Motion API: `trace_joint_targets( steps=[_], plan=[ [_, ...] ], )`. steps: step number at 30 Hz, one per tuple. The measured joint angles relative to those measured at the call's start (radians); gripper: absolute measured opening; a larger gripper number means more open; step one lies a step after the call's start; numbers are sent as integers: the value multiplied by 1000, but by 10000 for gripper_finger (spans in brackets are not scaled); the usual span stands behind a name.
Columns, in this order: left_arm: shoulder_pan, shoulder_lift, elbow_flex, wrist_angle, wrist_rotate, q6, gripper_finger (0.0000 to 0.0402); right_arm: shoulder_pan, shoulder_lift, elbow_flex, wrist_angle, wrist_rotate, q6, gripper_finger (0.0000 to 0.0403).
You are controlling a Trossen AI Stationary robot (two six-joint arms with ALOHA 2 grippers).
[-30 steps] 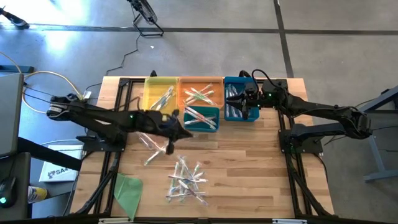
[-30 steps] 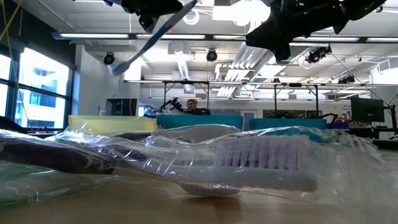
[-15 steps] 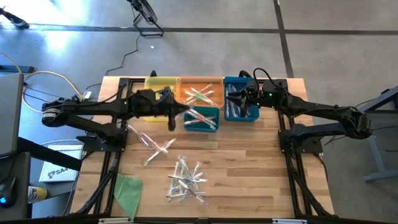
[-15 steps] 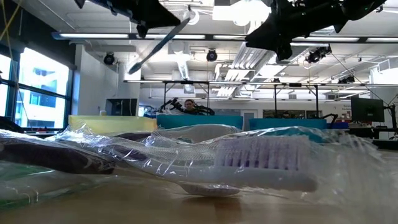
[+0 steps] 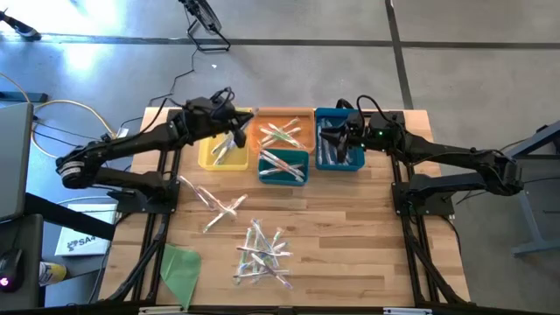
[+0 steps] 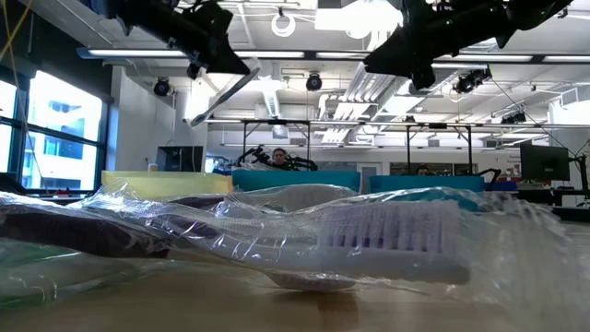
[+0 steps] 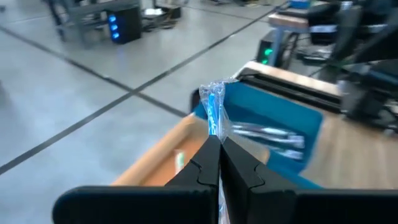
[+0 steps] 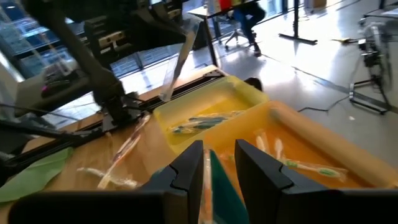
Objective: Pick & Place Toothbrushes
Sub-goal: Put the blue toothbrush into the yellow bin
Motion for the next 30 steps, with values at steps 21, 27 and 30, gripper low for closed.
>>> trace_joint_targets(
  steps=[21, 27, 30],
  plan=[
    [243, 134, 0, -289, -124, -106, 0, 0, 0, 0, 0, 81, -4, 85],
    [242, 243, 0, -266, -177, -139, 0, 0, 0, 0, 0, 81, -3, 85],
    [242, 295, -1, -277, -183, -158, 0, 0, 0, 0, 0, 81, -2, 85]
  ],
)
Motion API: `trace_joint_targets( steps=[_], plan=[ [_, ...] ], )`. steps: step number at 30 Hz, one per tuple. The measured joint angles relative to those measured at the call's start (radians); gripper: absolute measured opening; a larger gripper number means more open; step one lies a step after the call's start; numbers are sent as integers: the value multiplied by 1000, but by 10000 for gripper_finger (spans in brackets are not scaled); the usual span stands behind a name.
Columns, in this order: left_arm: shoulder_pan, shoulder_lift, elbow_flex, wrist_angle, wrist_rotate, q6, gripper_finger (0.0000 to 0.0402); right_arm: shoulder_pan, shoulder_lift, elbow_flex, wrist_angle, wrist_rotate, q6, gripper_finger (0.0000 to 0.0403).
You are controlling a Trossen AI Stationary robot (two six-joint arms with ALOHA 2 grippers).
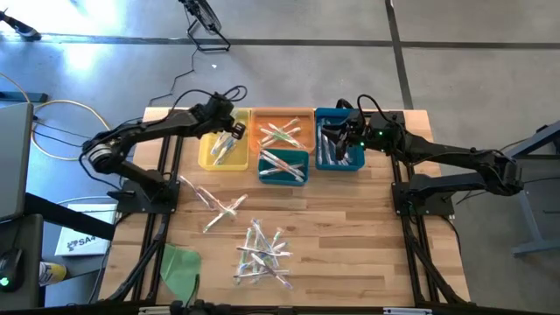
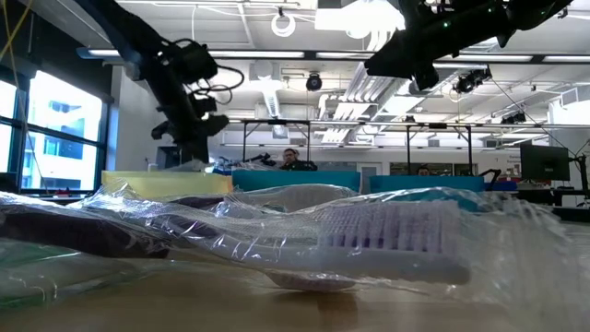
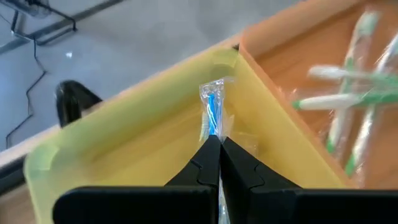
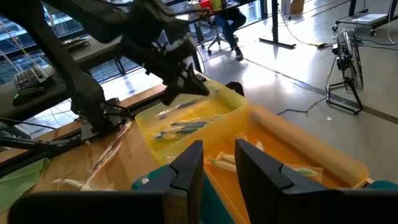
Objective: Pick & Place Toothbrushes
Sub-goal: Put the blue toothbrush into the yellow bin
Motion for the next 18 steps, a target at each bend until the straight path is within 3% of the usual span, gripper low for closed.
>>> trace_joint_targets(
  steps=[18],
  plan=[
    [0, 150, 0, 3, -63, -83, 0, 0, 0, 0, -1, -3, -3, 85]
  ],
)
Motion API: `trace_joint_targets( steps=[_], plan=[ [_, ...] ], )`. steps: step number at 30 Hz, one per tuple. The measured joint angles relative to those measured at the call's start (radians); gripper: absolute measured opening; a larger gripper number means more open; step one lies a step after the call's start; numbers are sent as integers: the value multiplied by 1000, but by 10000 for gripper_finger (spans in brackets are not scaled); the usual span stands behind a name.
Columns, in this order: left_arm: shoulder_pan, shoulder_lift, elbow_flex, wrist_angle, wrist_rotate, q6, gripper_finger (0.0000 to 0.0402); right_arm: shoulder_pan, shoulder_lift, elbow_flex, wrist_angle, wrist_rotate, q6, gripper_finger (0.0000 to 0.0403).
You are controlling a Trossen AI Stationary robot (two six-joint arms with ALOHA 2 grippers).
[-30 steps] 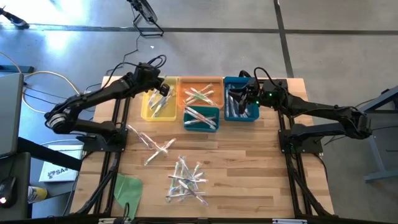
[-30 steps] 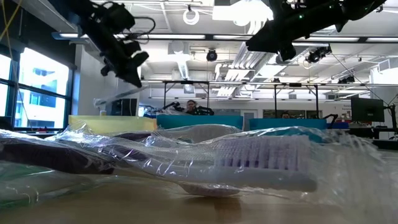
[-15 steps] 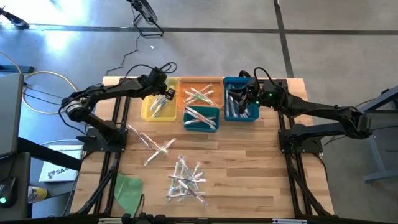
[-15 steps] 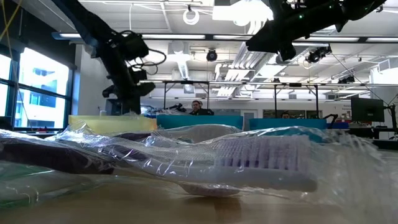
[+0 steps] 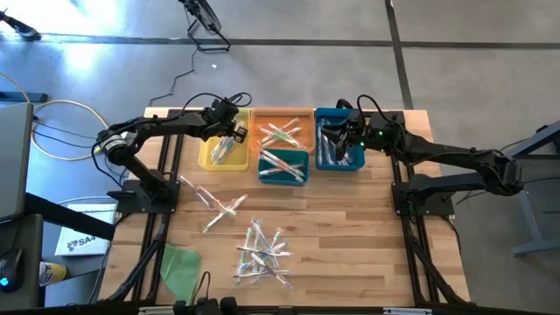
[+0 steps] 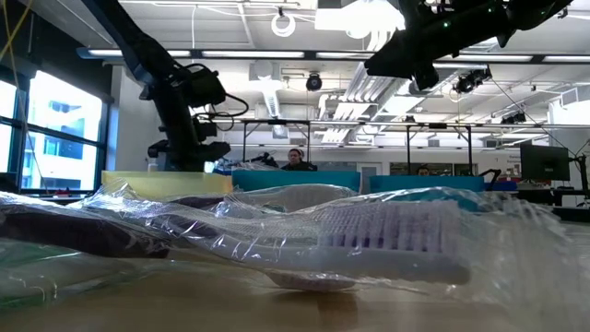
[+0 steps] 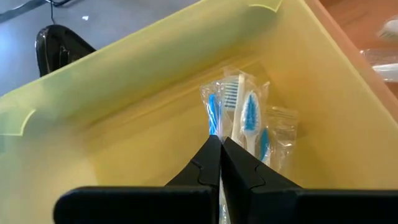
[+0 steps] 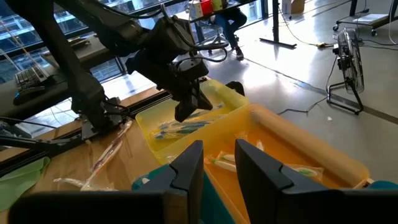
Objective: Pick & Place Toothbrushes
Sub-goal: Put the blue toothbrush into the yellow bin
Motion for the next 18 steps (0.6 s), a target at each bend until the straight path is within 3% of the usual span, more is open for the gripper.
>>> trace_joint_targets(
  steps=[10, 18],
  plan=[
    [-2, 0, 0, 1, 2, 4, 9, 0, 0, 0, -1, 0, -19, 85],
    [-2, 0, 0, 4, 25, 5, 74, 0, 0, 0, 0, 2, -27, 85]
  ],
)
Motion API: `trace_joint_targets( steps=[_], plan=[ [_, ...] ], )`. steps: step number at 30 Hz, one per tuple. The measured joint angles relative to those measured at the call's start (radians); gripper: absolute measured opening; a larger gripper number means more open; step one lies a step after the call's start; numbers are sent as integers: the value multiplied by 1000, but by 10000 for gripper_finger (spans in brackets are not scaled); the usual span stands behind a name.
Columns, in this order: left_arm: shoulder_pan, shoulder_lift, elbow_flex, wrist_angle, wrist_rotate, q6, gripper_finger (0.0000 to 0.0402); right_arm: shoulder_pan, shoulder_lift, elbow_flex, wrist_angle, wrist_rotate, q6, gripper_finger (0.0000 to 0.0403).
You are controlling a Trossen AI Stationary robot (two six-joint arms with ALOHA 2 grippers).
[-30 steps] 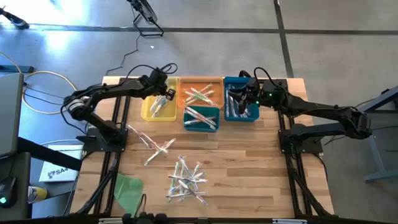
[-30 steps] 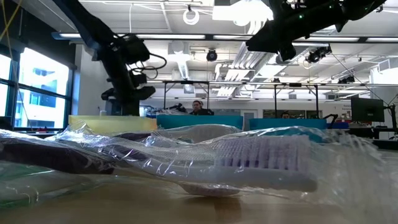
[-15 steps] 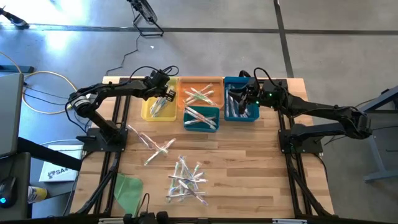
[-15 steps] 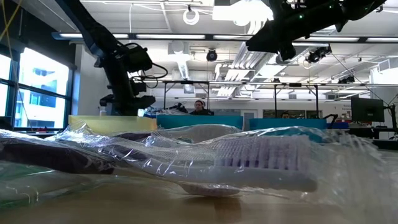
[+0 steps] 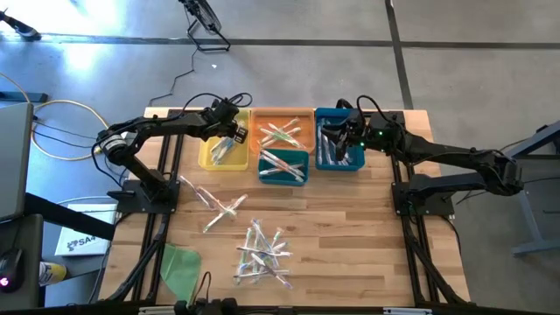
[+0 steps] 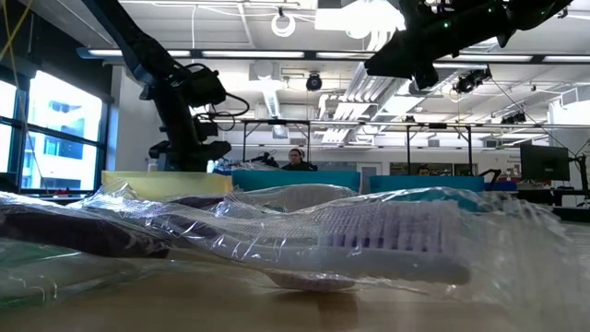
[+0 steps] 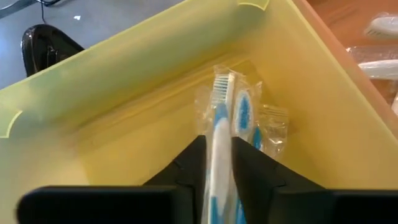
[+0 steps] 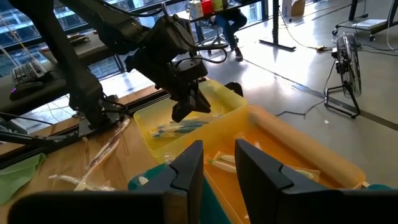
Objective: Pick & Place Toothbrushes
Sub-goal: Put the blue toothbrush into the yellow bin
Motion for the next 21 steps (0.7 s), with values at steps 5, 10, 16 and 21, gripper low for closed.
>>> trace_joint_targets(
  steps=[5, 10, 16, 21],
  plan=[
    [0, 0, 0, 3, 0, 0, 103, 0, 0, 0, 0, 0, -14, 85],
    [0, 0, 0, 2, 0, 0, 106, 0, 0, 0, 0, -3, -14, 85],
    [0, 0, 0, 1, 0, 0, 106, 0, 0, 0, -1, -3, -14, 85],
    [0, 0, 0, 1, 0, 0, 106, 0, 0, 0, -1, -3, -14, 85]
  ],
)
